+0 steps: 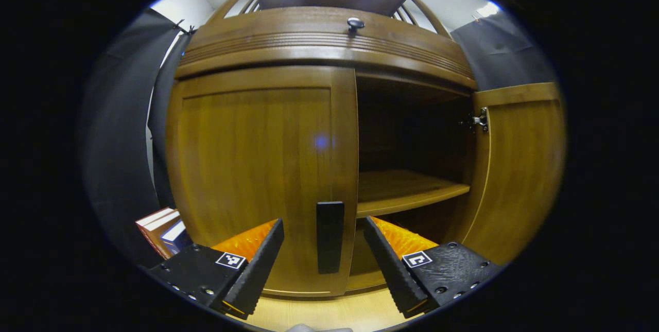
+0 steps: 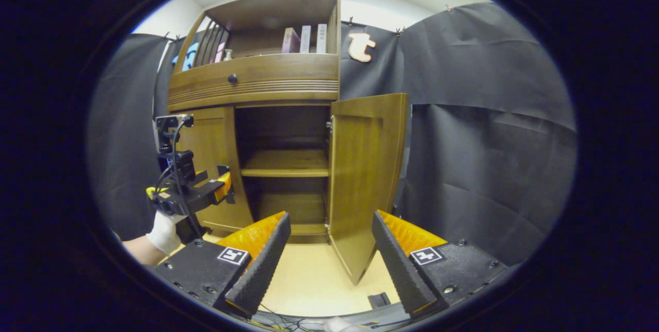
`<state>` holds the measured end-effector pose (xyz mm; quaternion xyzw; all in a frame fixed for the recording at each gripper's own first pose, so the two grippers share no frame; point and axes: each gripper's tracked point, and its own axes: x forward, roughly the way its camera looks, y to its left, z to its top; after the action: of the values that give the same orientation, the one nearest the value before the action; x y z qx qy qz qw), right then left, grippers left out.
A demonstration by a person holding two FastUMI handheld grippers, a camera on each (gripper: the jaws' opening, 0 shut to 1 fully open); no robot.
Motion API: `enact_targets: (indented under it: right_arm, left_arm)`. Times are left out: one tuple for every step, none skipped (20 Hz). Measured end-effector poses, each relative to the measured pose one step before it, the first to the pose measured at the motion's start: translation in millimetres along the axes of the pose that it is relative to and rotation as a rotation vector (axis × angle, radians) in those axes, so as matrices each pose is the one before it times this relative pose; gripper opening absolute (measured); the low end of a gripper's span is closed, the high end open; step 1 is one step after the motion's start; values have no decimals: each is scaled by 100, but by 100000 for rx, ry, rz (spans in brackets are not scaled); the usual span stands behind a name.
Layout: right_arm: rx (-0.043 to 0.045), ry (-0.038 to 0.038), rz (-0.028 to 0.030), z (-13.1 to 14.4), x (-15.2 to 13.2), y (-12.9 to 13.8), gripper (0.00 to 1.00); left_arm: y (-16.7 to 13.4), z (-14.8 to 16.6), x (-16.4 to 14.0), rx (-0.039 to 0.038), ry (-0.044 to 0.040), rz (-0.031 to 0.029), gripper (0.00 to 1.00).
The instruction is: Open the right door of the double-door shoe cabinet with the right hand, and open the left door with the left hand.
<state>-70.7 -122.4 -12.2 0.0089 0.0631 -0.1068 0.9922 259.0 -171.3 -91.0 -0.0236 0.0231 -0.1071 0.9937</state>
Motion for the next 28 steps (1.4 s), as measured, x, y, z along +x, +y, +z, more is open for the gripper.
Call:
enact_targets:
  right_arm:
    - [-99,189,-1355,67,-98,-59,100]
    - [-76,168,-767,-58,-73,-61,99]
    - [-192,449,-525,55,-25,-1,100]
    - [-335,339,-505,-108,110,-95,99]
    - [-478,297,-320,-64,-9,10,99]
    - [-458,432,-221,-106,18,45,100]
    - [-234,512,-183,20,128,43,100]
    - [-93,355,31,-80,165,125,100]
    - [-37,-47,363,68,-1,203,100]
    - [-246,-131,214,-77,-43,70,100]
    - [-256,-56,158,-111,-131,103,100]
    - [-103,90,-61,-45,-51,26,100]
    - [91,223,267,-101,-40,175,100]
    - [223,408,488,-161,66,233,100]
    - [177,376,632,-98,-19,225,100]
    - [148,204,510,-259,-159,132,100]
    - [14,-56,630,-71,-180,201,100]
    - [-78,91,749,-110,-96,202,100]
    - [-78,4,878,-187,-16,305,100]
    - [-137,109,936,-110,-13,269,100]
    - [-103,205,1103,-71,-210,316,100]
    - [-60,50,1350,-233,-306,341,100]
    - [-183,-115,1253,-37,-200,428,100]
    - [-267,-312,1093,-121,-241,268,100]
    - [-342,-189,979,-62,-229,366,100]
    - [-158,104,990,-189,-128,362,100]
    - [-17,97,1315,-111,-197,393,100]
    - [-60,-57,1102,220,-214,439,100]
  left_arm:
    - [-323,-584,622,-445,643,-566,93]
    - [-53,-239,406,-143,154,-113,100]
    - [-238,-339,663,-546,421,-506,92]
    - [-182,-187,369,-155,154,74,77]
    - [57,-20,242,135,-544,394,63]
    - [45,-80,477,346,-397,331,78]
    - [303,-31,452,343,-337,1402,64]
    - [281,-274,219,440,585,862,57]
    - [45,-282,3,-588,1050,-397,50]
    - [10,-217,-240,-1076,569,-1301,42]
    - [-131,208,356,-665,-1213,-731,35]
    - [75,-104,-3,359,259,-301,41]
    - [16,-12,-86,423,132,-676,36]
    - [51,74,-220,-69,175,-309,28]
    - [-158,-117,-326,-965,290,-1008,19]
    - [-98,39,-266,431,-396,-1441,22]
    - [5,-53,-574,550,-82,-1506,22]
    - [14,-67,-717,476,-496,-1455,22]
    - [9,-86,-740,158,180,-1156,22]
    - [22,9,-687,-30,-196,-1161,22]
    - [53,-149,-619,-330,367,-974,22]
    - [3,26,-807,-480,-49,-569,22]
    - [110,-12,-823,-188,189,-190,22]
    - [211,-45,-810,150,-4,5,22]
    - [141,-32,-760,-257,71,7,22]
    - [23,-49,-810,-513,333,-143,22]
    - [120,-53,-711,-440,310,-256,22]
    - [142,-122,-756,-209,207,-75,22]
